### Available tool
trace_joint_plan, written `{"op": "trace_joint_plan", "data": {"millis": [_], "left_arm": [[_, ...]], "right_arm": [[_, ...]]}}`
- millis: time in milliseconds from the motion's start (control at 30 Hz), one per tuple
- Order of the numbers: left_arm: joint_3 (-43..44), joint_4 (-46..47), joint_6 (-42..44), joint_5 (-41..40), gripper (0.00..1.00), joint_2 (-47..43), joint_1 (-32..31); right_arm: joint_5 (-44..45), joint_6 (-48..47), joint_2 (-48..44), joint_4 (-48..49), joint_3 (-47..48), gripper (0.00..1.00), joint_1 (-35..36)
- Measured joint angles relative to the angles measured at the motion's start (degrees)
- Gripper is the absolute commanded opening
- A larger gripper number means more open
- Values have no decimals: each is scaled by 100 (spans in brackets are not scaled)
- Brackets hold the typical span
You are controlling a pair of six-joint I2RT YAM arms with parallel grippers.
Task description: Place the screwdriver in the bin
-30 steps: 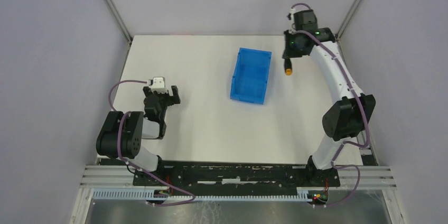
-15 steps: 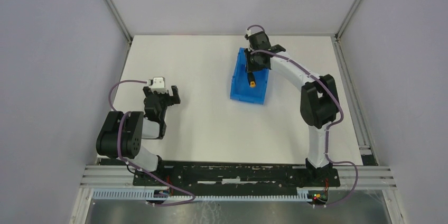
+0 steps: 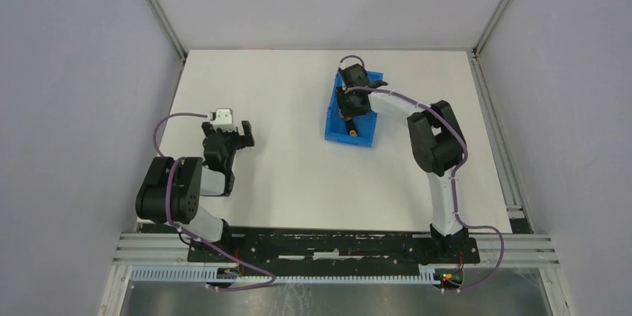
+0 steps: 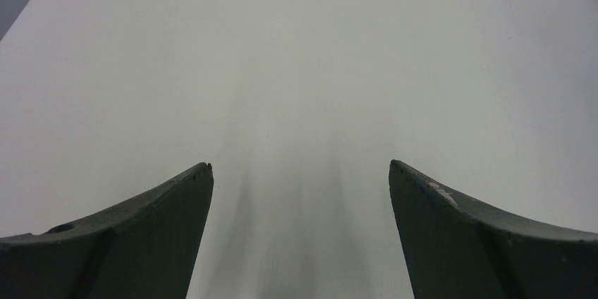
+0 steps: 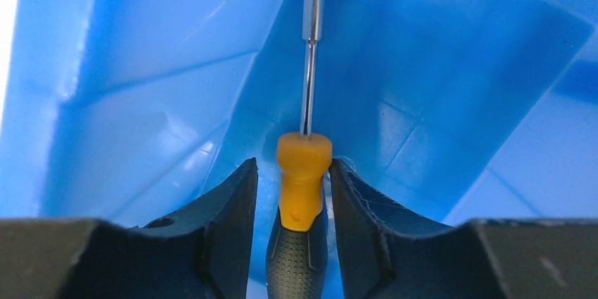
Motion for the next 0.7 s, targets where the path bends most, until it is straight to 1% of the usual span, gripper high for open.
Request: {"op": "trace_joint_plan", "data": {"millis": [167,200,233,300,400,500,600,667,700], "left_arm": [[0,0,0,0,100,0,0],[0,-2,0,0,100,0,0],[0,-2,0,0,100,0,0],[0,0,0,0,100,0,0],[0,-2,0,0,100,0,0],[0,0,0,0,100,0,0],[0,-2,0,0,100,0,0],[0,-2,0,0,100,0,0],[0,-2,0,0,100,0,0]], "right_arm": [[-4,7,-122,70,4,50,0],[-9,4,-208,55,4,54,0],[-13,2,-339,39,4,65,0],[-7,-9,-710,33,-4,98,0],[87,-177,-1655,168,-254,98,0],[267,-404,-3021,428,-844,98,-2],[621,-597,-4380,822,-1683,98,-11],[903,-710,-5132,1069,-2374,98,-26],[1073,-780,-5528,1292,-2865,98,-35]]}}
